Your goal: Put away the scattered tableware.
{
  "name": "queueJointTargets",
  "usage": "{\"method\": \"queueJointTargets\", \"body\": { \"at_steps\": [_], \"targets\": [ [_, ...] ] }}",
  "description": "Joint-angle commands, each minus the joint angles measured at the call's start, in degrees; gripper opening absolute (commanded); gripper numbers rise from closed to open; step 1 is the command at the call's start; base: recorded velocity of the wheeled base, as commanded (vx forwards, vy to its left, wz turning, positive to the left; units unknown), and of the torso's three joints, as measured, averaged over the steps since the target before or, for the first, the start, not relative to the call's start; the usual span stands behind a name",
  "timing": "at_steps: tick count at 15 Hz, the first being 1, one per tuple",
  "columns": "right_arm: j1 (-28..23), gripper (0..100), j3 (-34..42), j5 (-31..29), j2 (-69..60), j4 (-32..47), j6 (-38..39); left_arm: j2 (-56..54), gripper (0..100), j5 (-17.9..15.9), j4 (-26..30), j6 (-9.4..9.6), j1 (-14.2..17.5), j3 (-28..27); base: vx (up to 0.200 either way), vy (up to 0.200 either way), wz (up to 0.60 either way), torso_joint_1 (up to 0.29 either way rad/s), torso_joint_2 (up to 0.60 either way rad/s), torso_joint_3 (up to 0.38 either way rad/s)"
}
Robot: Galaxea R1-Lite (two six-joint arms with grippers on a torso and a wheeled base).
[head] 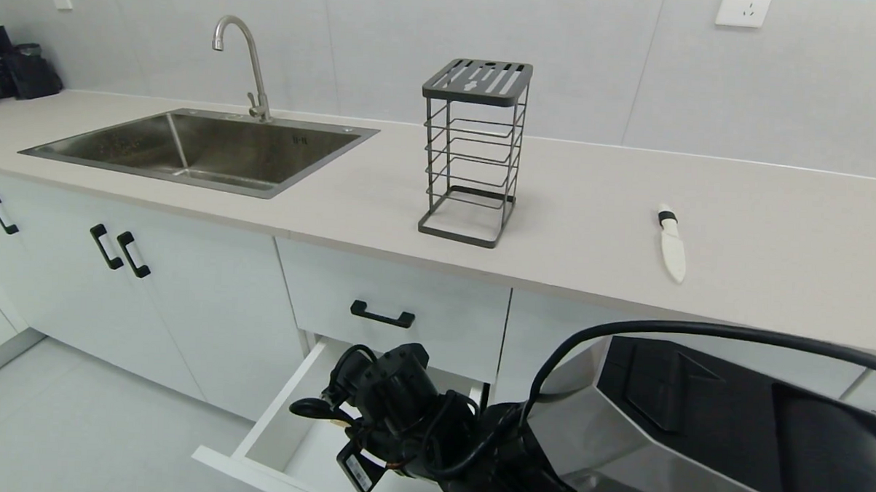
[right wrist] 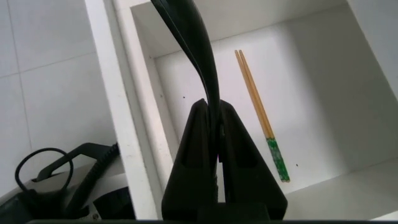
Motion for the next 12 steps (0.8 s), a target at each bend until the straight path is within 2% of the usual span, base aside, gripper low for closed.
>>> {"method": "queueJointTargets", "body": {
  "at_steps": [1, 7, 12],
  "targets": [
    [-0.8, 0, 0.0, 0.0, 0.1, 0.0, -0.7, 0.1, 100, 0.0, 0.0, -0.02, 0.0, 0.0, 0.0, 0.0, 0.0, -0.027, 0.05, 0.032],
    [-0.9, 0, -0.3, -0.3, 1.2, 0.0, -0.8, 0.1, 100, 0.0, 0.0, -0.02, 0.0, 0.0, 0.0, 0.0, 0.0, -0.078, 0.14, 0.06],
    [-1.2, 0, -0.5, -0.8, 1.7, 0.0, -0.8, 0.1, 100, 0.0, 0.0, -0.02, 0.0, 0.0, 0.0, 0.0, 0.0, -0.146, 0.24, 0.09]
  ]
}}
